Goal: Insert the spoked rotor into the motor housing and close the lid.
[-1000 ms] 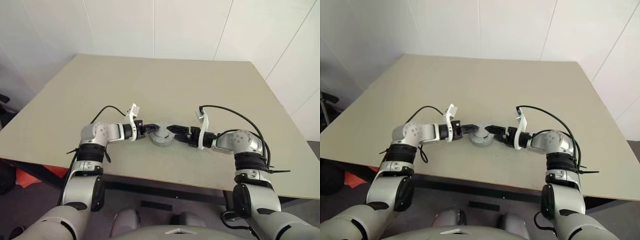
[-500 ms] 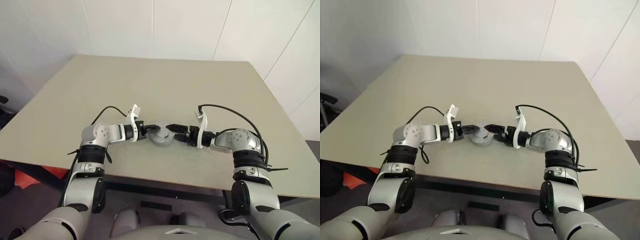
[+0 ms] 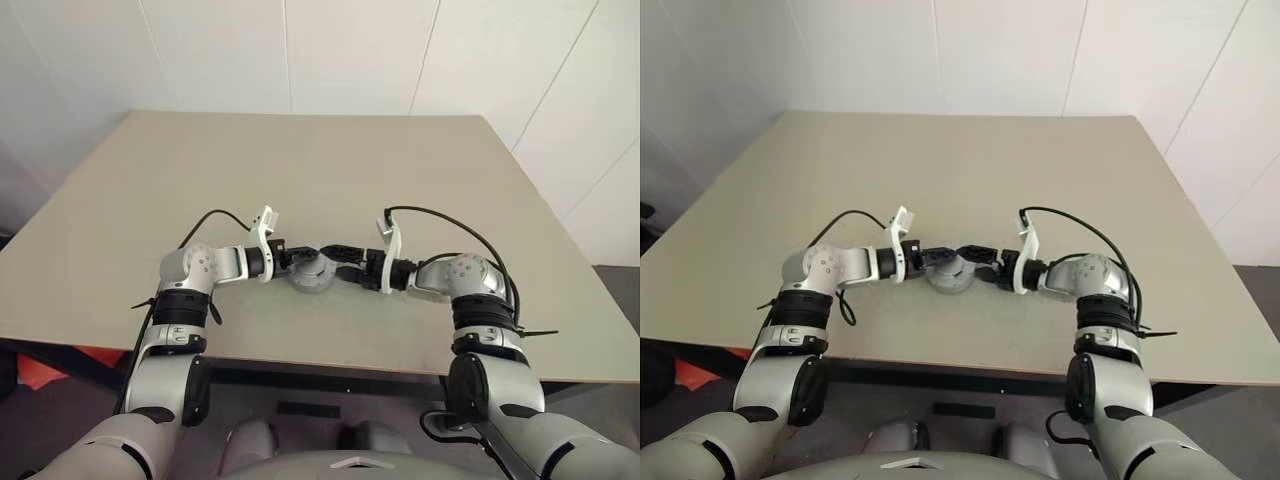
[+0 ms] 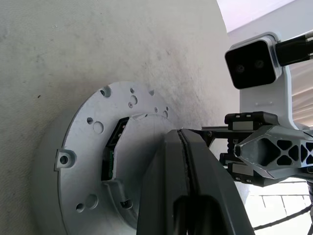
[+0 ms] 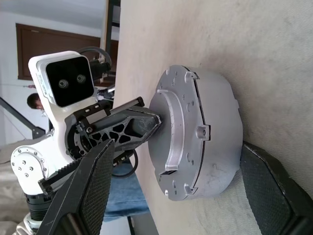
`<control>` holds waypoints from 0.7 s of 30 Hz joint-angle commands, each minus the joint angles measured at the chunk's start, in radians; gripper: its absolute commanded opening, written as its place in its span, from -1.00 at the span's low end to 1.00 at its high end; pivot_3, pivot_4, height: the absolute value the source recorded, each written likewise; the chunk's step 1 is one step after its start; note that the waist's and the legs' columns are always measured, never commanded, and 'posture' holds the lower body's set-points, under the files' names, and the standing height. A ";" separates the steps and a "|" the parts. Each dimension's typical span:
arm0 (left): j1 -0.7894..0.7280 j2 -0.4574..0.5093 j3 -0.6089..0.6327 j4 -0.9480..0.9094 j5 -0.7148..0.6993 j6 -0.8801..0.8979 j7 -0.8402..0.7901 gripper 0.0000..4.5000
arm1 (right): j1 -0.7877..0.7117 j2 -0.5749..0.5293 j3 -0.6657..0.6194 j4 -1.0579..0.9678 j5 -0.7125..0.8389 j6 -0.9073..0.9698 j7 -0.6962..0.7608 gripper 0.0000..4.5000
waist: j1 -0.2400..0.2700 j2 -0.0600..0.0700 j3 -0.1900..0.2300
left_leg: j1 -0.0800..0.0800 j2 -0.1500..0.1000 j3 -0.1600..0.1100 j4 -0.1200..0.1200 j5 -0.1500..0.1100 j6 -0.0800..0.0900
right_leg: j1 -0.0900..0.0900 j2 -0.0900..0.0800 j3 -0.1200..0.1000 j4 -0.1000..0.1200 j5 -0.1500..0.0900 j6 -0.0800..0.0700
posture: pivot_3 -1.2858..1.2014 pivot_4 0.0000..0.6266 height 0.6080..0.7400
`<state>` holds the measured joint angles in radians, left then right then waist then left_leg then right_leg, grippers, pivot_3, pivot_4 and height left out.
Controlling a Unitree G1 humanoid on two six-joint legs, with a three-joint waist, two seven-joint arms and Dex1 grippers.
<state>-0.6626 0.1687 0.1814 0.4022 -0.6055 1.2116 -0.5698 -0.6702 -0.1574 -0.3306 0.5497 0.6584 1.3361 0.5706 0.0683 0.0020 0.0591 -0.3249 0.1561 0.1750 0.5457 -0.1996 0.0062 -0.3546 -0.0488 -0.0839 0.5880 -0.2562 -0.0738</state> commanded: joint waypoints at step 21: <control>0.162 0.055 0.054 -0.114 -0.026 0.071 0.096 -1.00 | -0.038 0.003 0.060 0.070 -0.037 -0.064 0.047 0.99 | 0.002 0.000 0.000 | 0.008 0.001 0.000 -0.001 -0.001 -0.002 | 0.005 0.000 0.000 -0.002 0.000 0.000 | 0.03 -1.00 1.00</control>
<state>-0.5425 0.1991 0.2384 0.2647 -0.6667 1.2458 -0.5277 -0.6932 -0.1706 -0.2898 0.6071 0.6279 1.2879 0.6257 0.0703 0.0021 0.0592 -0.3171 0.1573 0.1754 0.5448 -0.2005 0.0042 -0.3500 -0.0483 -0.0836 0.5863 -0.2561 -0.0742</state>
